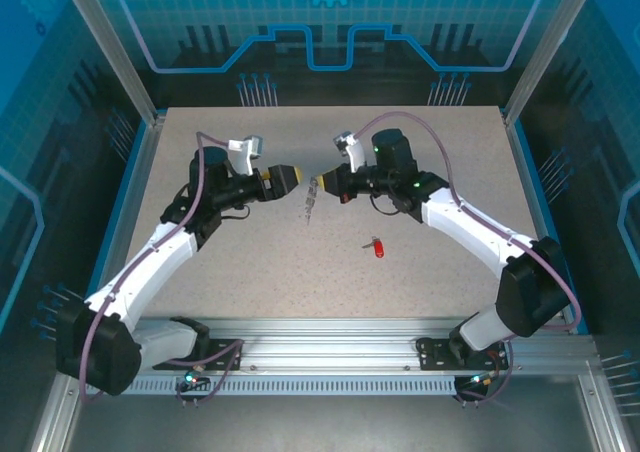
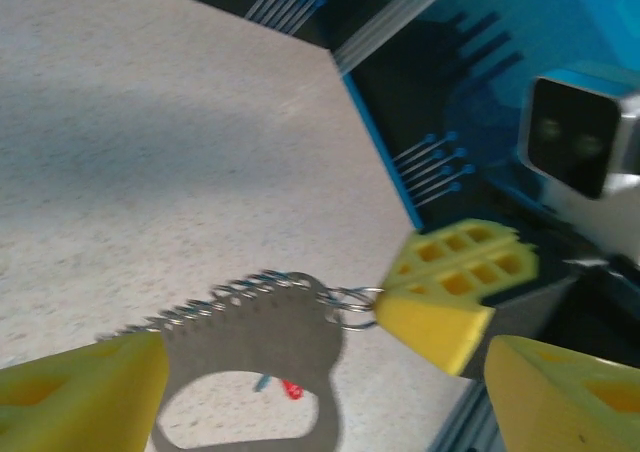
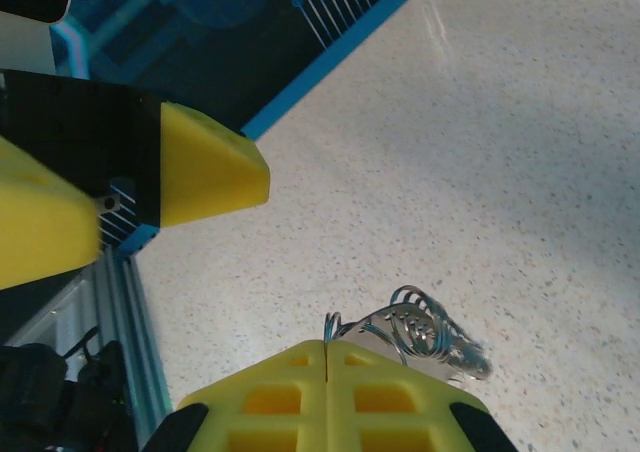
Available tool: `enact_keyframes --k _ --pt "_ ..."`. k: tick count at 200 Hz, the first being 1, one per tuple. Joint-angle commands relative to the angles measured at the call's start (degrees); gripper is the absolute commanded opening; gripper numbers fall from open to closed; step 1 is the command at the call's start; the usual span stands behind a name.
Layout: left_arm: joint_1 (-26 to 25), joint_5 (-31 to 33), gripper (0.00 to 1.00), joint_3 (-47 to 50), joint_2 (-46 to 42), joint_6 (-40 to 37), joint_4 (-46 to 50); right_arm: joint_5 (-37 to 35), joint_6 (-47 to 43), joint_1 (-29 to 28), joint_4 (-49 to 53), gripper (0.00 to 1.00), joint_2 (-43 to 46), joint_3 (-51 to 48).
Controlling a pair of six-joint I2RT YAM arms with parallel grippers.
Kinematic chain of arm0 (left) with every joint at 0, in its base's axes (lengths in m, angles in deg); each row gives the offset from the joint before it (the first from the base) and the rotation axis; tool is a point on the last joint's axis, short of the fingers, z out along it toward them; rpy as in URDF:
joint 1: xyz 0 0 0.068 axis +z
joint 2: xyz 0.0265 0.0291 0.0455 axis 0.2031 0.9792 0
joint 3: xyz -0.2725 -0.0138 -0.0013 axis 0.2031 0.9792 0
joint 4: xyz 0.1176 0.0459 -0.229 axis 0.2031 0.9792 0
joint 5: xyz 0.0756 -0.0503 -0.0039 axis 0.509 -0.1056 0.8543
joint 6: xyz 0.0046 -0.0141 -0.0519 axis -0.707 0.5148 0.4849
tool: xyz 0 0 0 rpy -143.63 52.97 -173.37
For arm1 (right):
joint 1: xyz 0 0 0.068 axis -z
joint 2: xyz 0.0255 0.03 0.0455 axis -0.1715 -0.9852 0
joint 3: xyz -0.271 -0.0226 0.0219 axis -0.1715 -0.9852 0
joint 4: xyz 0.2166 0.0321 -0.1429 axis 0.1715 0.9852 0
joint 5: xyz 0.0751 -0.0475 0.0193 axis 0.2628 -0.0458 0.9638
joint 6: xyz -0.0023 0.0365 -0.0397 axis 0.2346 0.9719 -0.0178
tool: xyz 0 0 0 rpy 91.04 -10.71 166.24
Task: Put the keys on the keyring
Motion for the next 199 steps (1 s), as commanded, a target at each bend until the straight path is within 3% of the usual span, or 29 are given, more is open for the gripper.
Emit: enact_keyframes --k 1,49,142,199 --pt "0.23 -6.53 0.78 2.14 -1.88 1.51 -6.63 6.95 1.74 0.55 -4.19 0.0 0.66 1.67" --pt "0.23 -10.67 0.52 4.48 -1.89 3.36 -14.61 12.63 3.4 1.18 -6.52 0.0 -1.01 3.86" --pt "0.24 -14.44 0.38 7.33 1.37 9.52 -27.34 15.16 6.43 1.98 -10.62 0.0 -0.51 0.57" --pt "-1.03 -16.79 0.35 8.2 2.51 11.05 -30.68 14.95 7.43 2.72 -12.42 0.0 -0.25 -0.78"
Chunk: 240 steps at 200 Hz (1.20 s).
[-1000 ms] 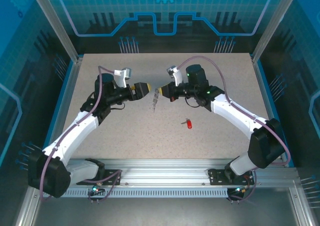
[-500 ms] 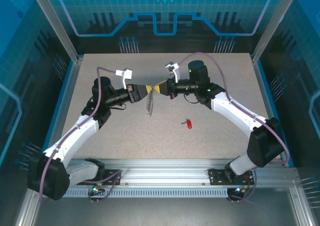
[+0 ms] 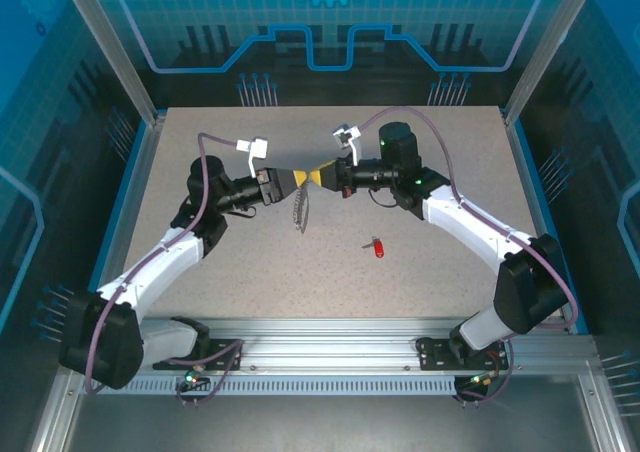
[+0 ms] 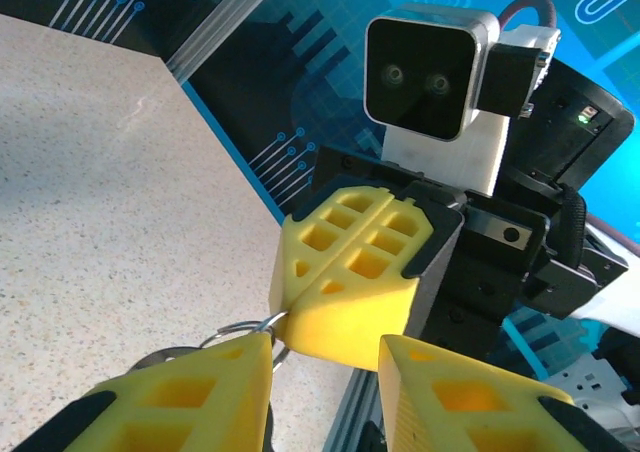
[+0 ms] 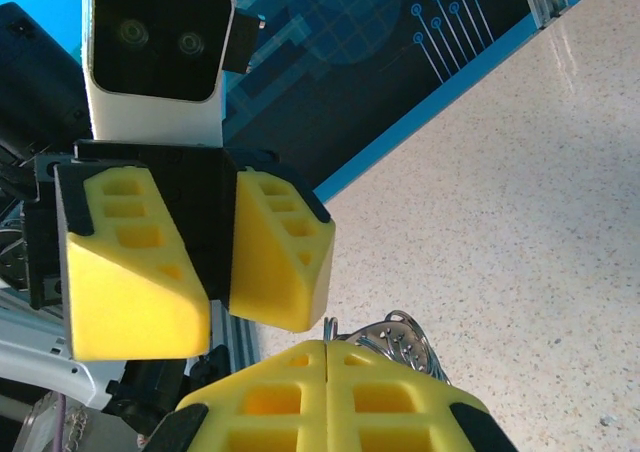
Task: Put the keys on the keyring
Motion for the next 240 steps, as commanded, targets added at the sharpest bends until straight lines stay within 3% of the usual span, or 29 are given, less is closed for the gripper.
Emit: enact_keyframes --k 1,56,108,240 --pt "-0.84 -2.59 0.35 0.74 0.16 0.65 -3.71 1.45 1.0 0.89 -3.18 0.0 0.67 -0.88" --pt "-1.92 -2.52 0.35 0.68 0.77 -0.09 -3.15 2.03 1.79 1.28 -4.5 0.0 0.66 -2.01" --pt "-1.88 6.85 0.44 2.18 -2.68 -3.25 2.63 1.77 1.79 2.34 -4.72 0.0 2.58 -3.82" --pt "-2.98 1.35 0.43 1.4 2.66 1.43 -5.34 2.11 5.75 0.69 -8.61 0.0 0.67 -3.3"
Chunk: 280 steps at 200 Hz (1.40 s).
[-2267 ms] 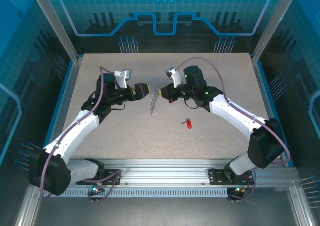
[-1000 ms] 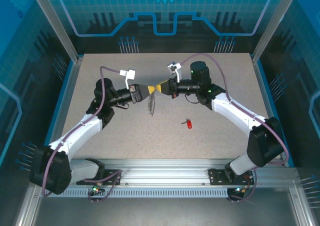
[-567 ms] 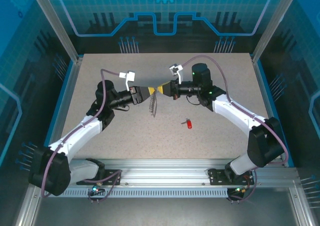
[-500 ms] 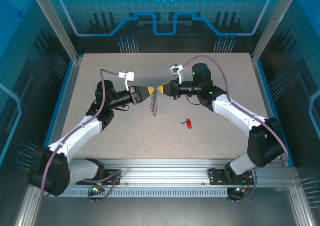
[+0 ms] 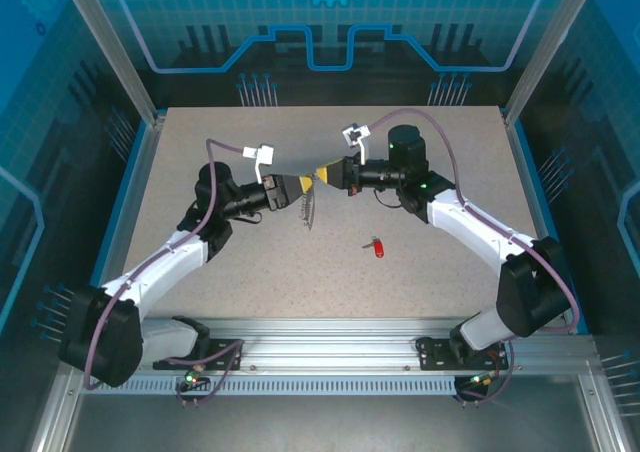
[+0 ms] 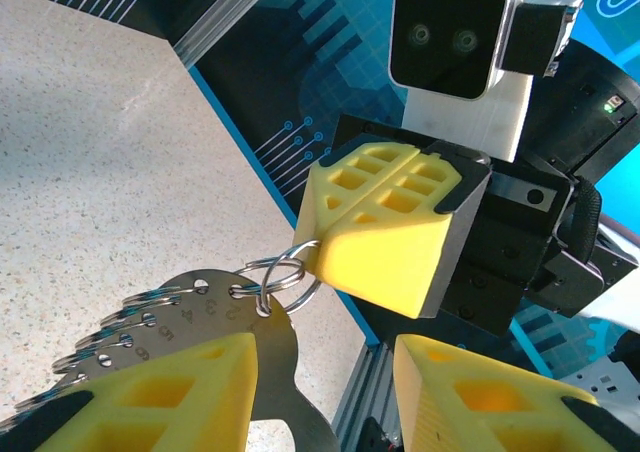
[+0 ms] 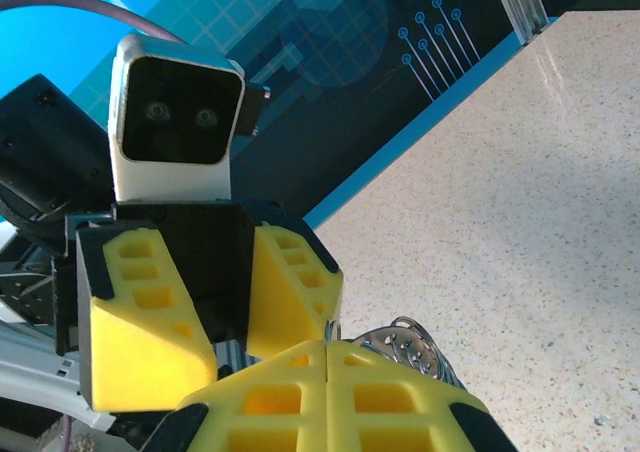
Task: Put the keys on the keyring
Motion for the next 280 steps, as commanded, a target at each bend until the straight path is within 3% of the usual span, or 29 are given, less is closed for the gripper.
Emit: enact_keyframes --k 1,44,119,280 --pt "-0.48 -1.65 0.43 -1.21 1.65 0.91 -3.32 1.68 1.2 -1.17 -2.57 0.0 -0.68 0.42" --pt "-0.4 0.43 0.44 -2.43 2.88 0.77 -4.48 0.98 0.78 -2.2 -1.93 0.0 -0.82 -0.33" --pt "0.31 3.48 0.55 0.48 -0.64 2.31 -10.58 0.19 0.15 -2.2 -0.64 0.0 -0.45 -1.15" --pt "1.27 1.01 0.49 3.59 -2.75 0.06 -6.02 1.13 -0.21 -1.76 -0.73 0.0 0.76 -0.6"
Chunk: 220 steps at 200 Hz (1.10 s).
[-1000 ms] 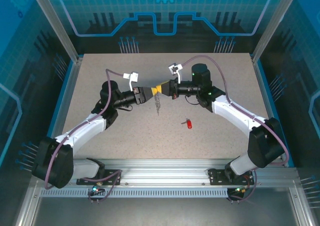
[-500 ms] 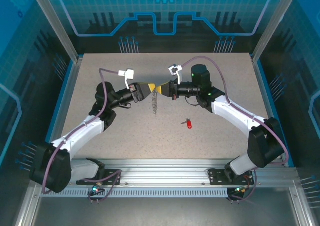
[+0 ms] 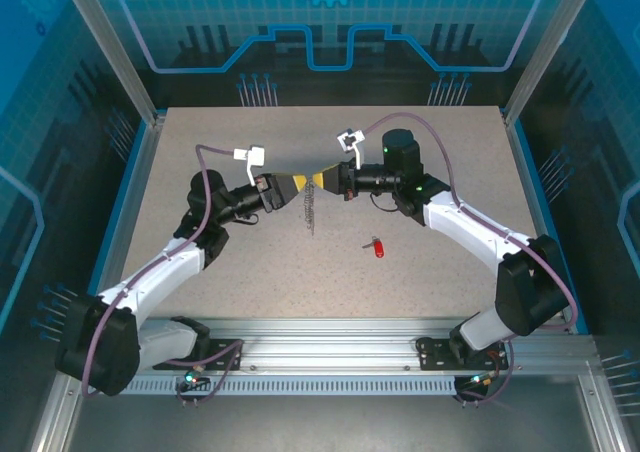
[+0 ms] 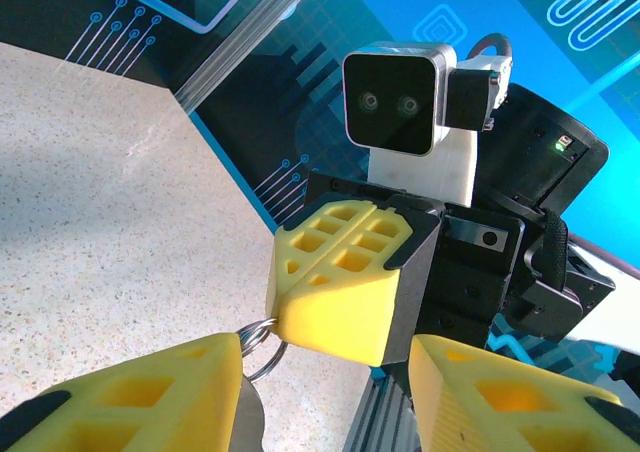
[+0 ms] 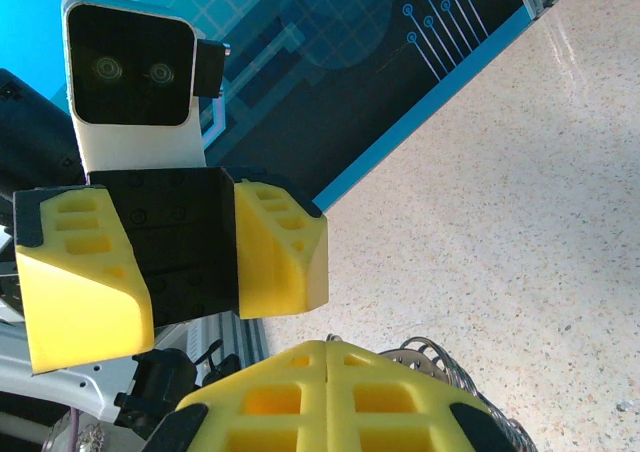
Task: Put the keys on the keyring
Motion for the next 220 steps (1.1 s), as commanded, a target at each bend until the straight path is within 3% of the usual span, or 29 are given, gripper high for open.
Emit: enact_keyframes --k 1,46,82,112,149,208,220 --pt "0.33 -1.71 0.49 0.01 0.41 -1.15 -0.07 1.58 -0.56 -0.3 -1.08 0.0 1.38 0.18" --pt "0.33 -4.47 0.49 -0.46 3.95 1.62 -4.3 1.85 -0.29 -0.29 -1.83 0.0 1.34 -0.11" --pt "0.25 -7.41 0.43 0.59 7.89 7.22 -14.29 1.83 -0.29 -0.3 -2.16 0.0 1.16 -0.45" --pt "0.25 -7.89 0.26 1.63 11.32 12.44 -23.84 1.67 -0.29 -0.26 -2.18 0.0 0.65 -1.11" --pt "0.25 -8.53 0.0 1.3 13.76 14.66 -27.56 1.22 -0.47 -0.24 -2.05 0.0 0.63 -1.65" --pt "0.25 -7.86 0.0 1.63 12.88 12.77 -25.73 0.06 0.19 0.21 -1.06 0.0 0.49 -0.74" --pt "0.29 -7.54 0.0 1.59 12.27 11.66 -24.55 -1.0 0.73 1.36 0.03 0.14 1.49 -0.74"
